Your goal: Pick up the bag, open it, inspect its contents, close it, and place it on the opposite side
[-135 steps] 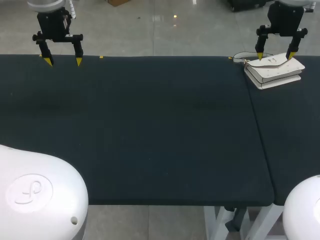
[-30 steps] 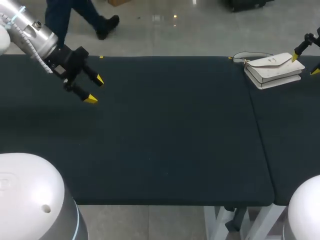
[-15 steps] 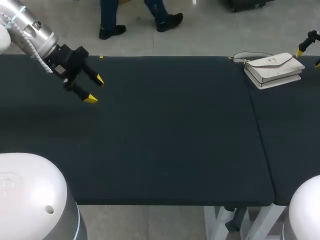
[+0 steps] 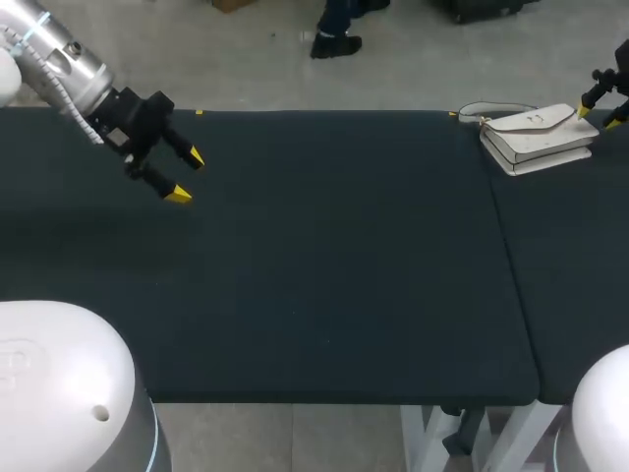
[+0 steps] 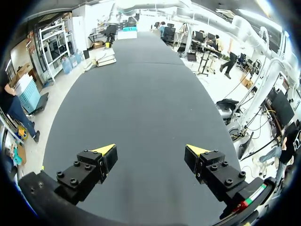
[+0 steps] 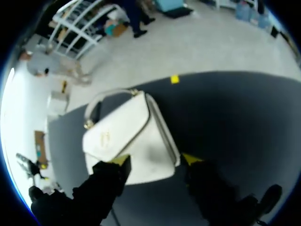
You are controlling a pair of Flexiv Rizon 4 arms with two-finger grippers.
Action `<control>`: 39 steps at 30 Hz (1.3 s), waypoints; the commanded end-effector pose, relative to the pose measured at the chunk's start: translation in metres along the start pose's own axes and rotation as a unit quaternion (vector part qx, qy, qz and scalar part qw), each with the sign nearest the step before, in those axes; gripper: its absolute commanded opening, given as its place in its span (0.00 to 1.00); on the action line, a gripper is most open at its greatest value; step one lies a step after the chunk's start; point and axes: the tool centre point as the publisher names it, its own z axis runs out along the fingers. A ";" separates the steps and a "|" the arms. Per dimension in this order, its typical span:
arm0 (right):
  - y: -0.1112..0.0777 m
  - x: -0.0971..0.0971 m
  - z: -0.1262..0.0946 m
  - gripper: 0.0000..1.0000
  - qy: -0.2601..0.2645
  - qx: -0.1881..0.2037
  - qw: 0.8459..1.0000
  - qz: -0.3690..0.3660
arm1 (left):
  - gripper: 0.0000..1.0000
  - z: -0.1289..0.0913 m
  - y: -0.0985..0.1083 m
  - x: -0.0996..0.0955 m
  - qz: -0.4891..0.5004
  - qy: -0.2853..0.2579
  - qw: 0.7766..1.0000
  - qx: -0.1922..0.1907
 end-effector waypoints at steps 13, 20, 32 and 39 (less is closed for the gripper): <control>0.002 0.009 0.005 0.00 0.010 0.078 0.997 -0.026 | 1.00 0.001 0.001 -0.001 0.001 0.000 1.000 0.001; -0.010 0.015 0.003 0.00 0.014 0.082 0.996 -0.039 | 1.00 0.001 0.001 -0.001 0.001 0.000 1.000 0.001; -0.033 0.038 0.001 0.00 0.022 0.081 0.994 -0.066 | 1.00 0.001 0.001 -0.001 0.001 0.000 1.000 0.001; -0.045 0.052 0.001 0.00 0.022 0.080 0.993 -0.078 | 1.00 0.001 0.001 -0.001 0.001 0.000 1.000 0.001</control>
